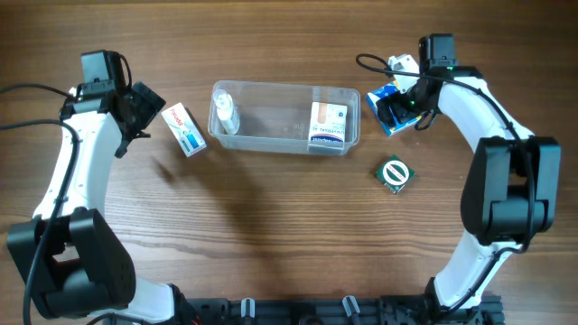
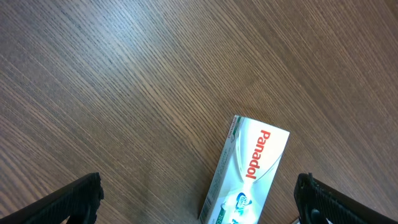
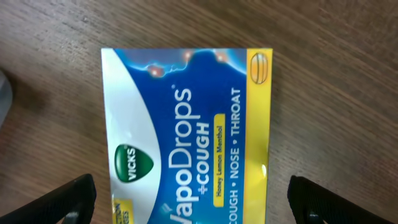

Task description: Pack container

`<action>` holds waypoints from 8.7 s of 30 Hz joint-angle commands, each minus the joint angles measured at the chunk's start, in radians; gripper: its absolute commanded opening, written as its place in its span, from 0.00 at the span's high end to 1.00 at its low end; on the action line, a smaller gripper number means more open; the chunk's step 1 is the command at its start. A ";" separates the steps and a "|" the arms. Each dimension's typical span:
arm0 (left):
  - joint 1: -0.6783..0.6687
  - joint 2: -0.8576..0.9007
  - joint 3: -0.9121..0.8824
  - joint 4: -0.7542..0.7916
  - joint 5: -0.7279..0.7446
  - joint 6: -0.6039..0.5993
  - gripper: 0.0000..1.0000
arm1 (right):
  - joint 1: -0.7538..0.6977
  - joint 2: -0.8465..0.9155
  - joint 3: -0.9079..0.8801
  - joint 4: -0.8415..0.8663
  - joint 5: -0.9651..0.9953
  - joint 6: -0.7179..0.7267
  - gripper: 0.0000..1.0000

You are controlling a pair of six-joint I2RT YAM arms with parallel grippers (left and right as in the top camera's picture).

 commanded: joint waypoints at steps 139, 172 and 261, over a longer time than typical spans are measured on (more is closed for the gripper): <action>0.004 0.007 0.010 0.000 -0.014 -0.006 0.00 | 0.612 -0.195 0.005 0.155 0.010 1.026 0.36; 0.004 0.007 0.010 0.000 -0.014 -0.006 0.00 | 0.611 -0.101 0.005 0.087 0.090 1.048 0.18; 0.004 0.007 0.010 0.000 -0.014 -0.006 0.00 | 0.119 -0.412 -0.563 0.040 0.060 1.330 0.00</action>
